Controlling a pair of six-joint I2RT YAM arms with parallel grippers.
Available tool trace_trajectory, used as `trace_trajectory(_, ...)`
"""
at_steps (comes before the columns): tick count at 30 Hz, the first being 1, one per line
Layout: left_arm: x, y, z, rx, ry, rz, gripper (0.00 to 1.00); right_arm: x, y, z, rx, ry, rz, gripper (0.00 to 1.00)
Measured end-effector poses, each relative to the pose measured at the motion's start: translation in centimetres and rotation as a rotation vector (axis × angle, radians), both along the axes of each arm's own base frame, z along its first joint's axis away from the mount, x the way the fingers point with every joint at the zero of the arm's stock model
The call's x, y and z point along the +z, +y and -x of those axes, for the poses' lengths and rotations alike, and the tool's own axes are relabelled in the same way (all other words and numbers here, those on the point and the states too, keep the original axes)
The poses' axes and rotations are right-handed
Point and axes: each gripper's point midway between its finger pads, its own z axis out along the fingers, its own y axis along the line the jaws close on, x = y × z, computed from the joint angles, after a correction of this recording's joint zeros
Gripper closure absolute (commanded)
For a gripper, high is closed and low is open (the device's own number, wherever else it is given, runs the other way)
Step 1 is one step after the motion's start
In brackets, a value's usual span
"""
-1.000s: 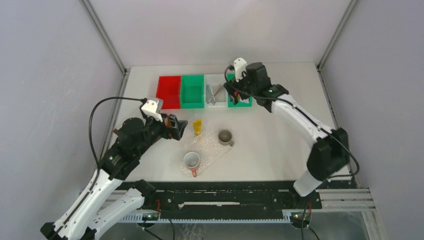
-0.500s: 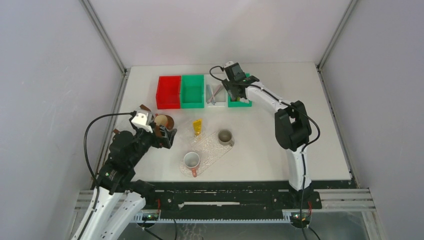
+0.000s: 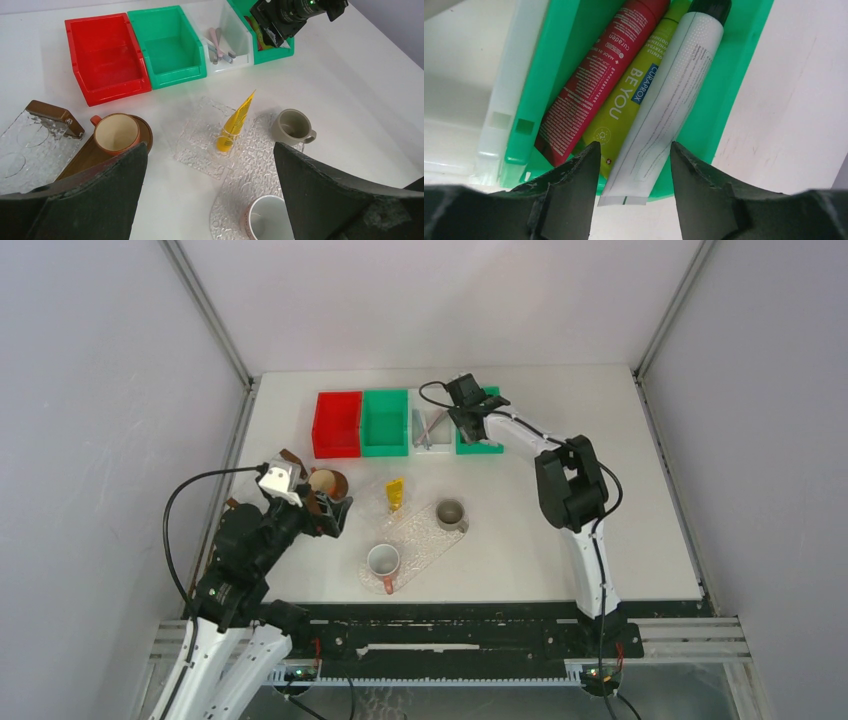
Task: Prepare toiletry sets of a toothbrush and toothpaste on the tray
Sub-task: Pick up the toothpaste from the storage box.
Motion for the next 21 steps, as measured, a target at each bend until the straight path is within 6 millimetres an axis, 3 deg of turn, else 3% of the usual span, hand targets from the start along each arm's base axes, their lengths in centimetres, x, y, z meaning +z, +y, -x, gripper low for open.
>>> trace_trajectory(5, 0.0, 0.1, 0.0, 0.003, 0.000, 0.001, 0.00, -0.8, -0.5, 0.0, -0.008, 0.015, 0.013, 0.58)
trace_trajectory(15, 0.0, 0.1, 0.0, 0.003, 0.000, 0.001, 0.00, 0.7, -0.9, -0.6, -0.003, -0.018, 0.038, 0.99)
trace_trajectory(21, 0.0, 0.2, -0.1, 0.006, 0.000, 0.002, 0.00, 2.1, -0.6, 0.0, 0.030, -0.008, 0.009, 1.00)
